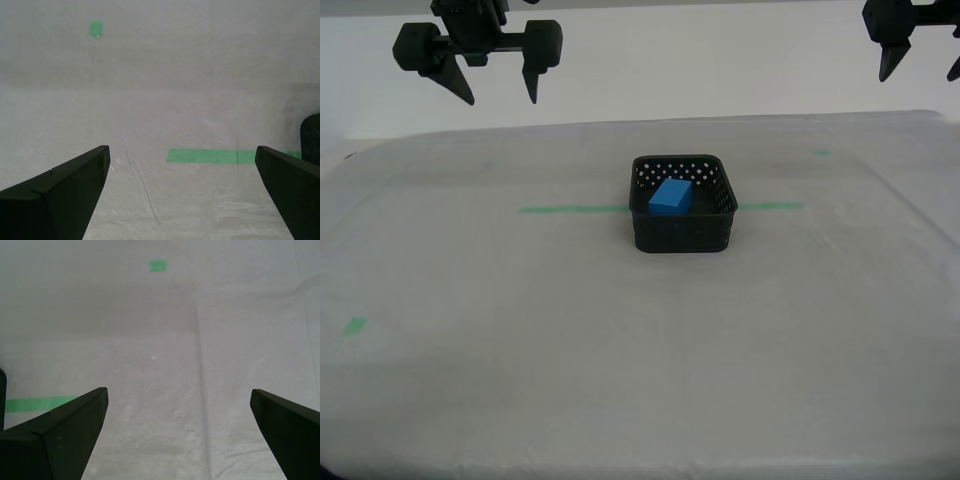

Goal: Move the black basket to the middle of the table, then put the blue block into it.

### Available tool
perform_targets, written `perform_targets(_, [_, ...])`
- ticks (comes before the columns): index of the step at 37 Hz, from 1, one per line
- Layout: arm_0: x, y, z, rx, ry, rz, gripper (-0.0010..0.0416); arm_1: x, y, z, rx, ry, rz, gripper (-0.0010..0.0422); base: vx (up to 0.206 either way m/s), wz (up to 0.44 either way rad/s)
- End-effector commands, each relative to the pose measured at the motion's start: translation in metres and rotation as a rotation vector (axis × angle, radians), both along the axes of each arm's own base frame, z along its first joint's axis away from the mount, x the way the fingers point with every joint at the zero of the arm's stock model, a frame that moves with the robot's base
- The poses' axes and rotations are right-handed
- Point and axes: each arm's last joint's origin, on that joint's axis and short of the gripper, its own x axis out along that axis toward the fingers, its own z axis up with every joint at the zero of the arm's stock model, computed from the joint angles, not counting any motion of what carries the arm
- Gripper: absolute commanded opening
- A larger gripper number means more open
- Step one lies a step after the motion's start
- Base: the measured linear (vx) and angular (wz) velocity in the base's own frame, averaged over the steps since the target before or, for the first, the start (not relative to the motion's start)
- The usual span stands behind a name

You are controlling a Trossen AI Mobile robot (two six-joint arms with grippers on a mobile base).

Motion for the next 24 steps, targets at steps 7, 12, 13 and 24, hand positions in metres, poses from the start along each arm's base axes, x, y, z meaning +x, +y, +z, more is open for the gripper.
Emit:
perform_targets(7, [0.0, 0.0003, 0.0004, 0.0, -0.002, 0.002, 0.0398, 0.0, -0.0001, 0.0003, -0.001, -0.001, -0.002, 0.04, 0.0, 0.0])
perform_targets(12, [0.0, 0.0003, 0.0004, 0.0, -0.002, 0.002, 0.0399, 0.0, -0.0001, 0.0003, -0.001, -0.001, -0.002, 0.04, 0.0, 0.0])
perform_targets(13, [0.0, 0.0003, 0.0004, 0.0, -0.002, 0.002, 0.0399, 0.0, -0.0001, 0.0002, -0.001, 0.0, -0.002, 0.04, 0.0, 0.0])
perform_targets(24, [0.0, 0.0003, 0.0004, 0.0, -0.002, 0.002, 0.0398, 0.0, -0.0001, 0.0003, -0.001, -0.001, -0.002, 0.04, 0.0, 0.0])
